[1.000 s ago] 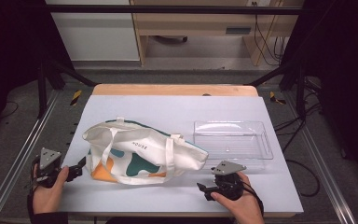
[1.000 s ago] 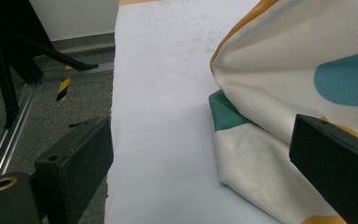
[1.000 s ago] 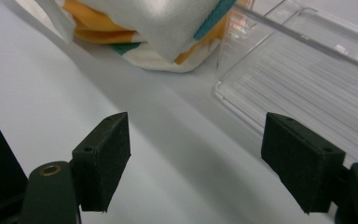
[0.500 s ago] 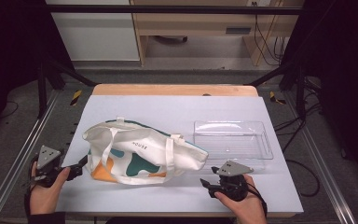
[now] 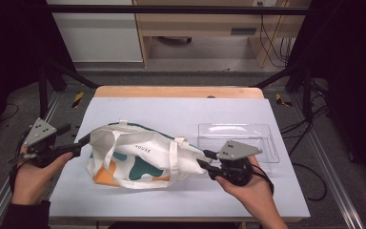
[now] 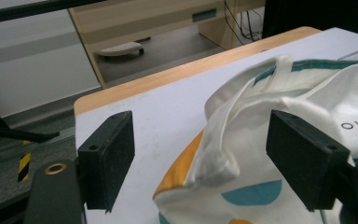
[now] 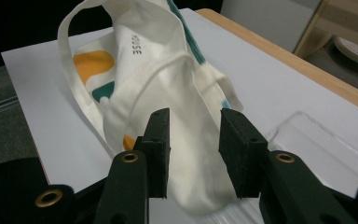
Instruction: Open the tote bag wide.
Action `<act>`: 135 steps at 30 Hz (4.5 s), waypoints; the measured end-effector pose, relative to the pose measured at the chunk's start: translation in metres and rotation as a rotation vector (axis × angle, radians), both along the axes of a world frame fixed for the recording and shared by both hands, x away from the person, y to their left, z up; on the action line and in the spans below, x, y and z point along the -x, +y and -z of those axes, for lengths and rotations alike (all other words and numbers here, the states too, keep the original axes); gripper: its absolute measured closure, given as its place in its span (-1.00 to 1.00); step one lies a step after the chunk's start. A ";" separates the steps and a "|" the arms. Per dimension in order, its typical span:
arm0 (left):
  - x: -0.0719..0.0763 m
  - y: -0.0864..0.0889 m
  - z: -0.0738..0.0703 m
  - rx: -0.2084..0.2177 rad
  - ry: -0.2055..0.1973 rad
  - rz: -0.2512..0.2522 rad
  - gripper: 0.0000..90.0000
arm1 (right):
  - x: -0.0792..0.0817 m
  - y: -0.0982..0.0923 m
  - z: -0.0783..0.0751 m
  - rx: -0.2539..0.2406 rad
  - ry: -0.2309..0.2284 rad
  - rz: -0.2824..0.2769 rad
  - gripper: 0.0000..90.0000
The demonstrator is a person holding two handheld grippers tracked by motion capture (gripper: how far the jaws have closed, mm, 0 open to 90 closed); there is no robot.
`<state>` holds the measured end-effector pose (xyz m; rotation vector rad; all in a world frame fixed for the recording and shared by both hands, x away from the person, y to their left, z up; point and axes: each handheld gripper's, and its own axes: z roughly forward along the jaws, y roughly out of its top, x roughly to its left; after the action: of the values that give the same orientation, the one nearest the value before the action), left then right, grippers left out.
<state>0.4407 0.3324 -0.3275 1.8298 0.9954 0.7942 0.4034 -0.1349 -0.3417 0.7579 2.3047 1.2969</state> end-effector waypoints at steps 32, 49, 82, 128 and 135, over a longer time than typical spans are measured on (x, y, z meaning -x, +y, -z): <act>-0.047 -0.044 -0.034 -0.183 0.096 0.179 -0.19 | -0.058 0.097 0.004 0.075 0.133 -0.153 0.97; -0.069 -0.069 -0.030 -0.322 0.184 0.266 -0.08 | 0.001 0.111 0.019 0.039 0.121 -0.324 0.98; -0.115 -0.076 -0.020 -0.251 0.235 0.197 0.96 | 0.030 0.116 0.079 0.101 0.226 -0.405 0.98; -0.118 -0.085 -0.013 -0.209 0.206 0.186 0.97 | 0.019 0.181 0.076 0.071 0.157 -0.353 0.99; -0.128 -0.083 0.010 -0.182 0.225 0.183 0.97 | 0.010 0.184 0.092 0.063 0.188 -0.357 0.99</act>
<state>0.5686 0.2495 -0.3376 2.1699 0.9010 0.5931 0.3931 0.0492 -0.4339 0.4782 2.7127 1.3364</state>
